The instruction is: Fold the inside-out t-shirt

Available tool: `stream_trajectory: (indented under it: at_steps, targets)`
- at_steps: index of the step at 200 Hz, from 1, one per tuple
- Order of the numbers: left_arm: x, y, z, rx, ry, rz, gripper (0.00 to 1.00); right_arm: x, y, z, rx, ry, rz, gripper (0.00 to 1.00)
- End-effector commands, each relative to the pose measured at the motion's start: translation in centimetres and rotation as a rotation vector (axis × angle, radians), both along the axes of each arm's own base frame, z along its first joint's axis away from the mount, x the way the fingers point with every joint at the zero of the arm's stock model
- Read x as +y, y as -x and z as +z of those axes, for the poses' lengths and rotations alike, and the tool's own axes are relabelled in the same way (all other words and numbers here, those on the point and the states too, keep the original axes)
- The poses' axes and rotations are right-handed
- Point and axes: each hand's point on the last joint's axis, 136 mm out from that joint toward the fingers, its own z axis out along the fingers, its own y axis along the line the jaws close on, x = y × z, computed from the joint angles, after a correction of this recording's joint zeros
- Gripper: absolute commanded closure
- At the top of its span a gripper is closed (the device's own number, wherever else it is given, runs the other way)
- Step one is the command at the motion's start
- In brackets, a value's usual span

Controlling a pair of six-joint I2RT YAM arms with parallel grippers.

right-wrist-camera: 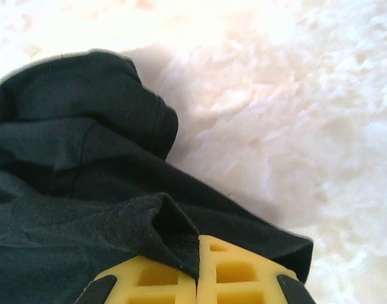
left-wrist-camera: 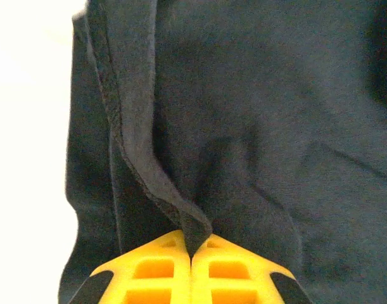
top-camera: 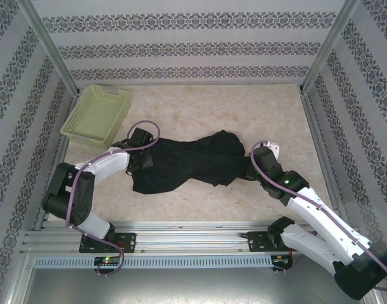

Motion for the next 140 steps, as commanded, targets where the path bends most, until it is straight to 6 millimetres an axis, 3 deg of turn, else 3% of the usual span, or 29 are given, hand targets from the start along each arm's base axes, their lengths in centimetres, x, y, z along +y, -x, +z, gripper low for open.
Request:
stream_trajectory:
  at_steps: [1,17,35,43,53,68,83,113,140]
  targets:
    - [-1.7,-2.6,10.5,-0.256,0.11,-0.069,1.0,-2.6,-0.3,7.8,-0.138,0.053,-0.02,1.0]
    - [-1.6,-2.6,19.6,-0.495,0.173,-0.072,1.0,-4.3,0.0,15.4,-0.276,0.075,-0.043,1.0]
    - [-0.8,-0.5,29.7,-0.796,0.266,-0.067,1.0,-5.7,1.6,23.3,-0.433,0.074,-0.062,1.0]
    - [-0.2,0.6,32.8,-0.892,0.284,-0.06,1.0,-5.9,2.6,26.2,-0.501,0.053,-0.056,1.0]
    - [0.3,1.5,35.2,-0.958,0.285,-0.053,1.0,-6.0,3.6,29.1,-0.582,0.021,-0.045,1.0]
    - [0.5,1.6,36.0,-0.973,0.275,-0.058,1.0,-6.4,4.9,32.0,-0.668,-0.003,-0.046,1.0]
    - [0.7,0.7,34.8,-0.917,0.248,-0.039,1.0,-6.7,5.2,33.6,-0.699,0.007,-0.056,1.0]
    - [1.9,-1.4,31.4,-0.792,0.239,0.032,1.0,-7.0,4.2,34.6,-0.709,0.061,-0.075,1.0]
    - [2.5,-3.1,30.0,-0.732,0.273,0.064,1.0,-6.6,2.5,34.6,-0.695,0.101,-0.072,1.0]
